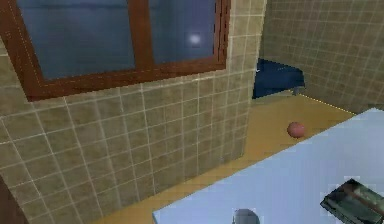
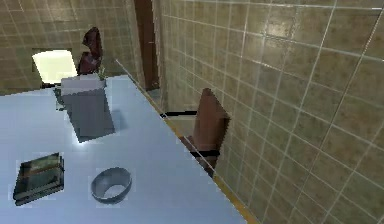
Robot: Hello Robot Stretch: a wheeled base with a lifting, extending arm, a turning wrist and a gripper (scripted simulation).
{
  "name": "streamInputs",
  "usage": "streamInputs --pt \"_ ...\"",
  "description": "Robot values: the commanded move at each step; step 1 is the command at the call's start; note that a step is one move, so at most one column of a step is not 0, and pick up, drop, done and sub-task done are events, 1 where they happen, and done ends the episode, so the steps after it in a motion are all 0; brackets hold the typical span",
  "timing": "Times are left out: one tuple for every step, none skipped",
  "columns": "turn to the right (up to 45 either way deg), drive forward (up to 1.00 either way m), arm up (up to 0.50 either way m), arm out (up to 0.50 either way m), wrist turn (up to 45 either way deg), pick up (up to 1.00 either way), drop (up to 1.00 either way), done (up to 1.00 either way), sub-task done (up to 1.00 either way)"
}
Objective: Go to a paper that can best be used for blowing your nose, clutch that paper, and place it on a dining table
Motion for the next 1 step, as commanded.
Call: streamInputs --pt "30.0 0.0 0.0 0.0 0.0 0.0 0.0 0.0 0.0"
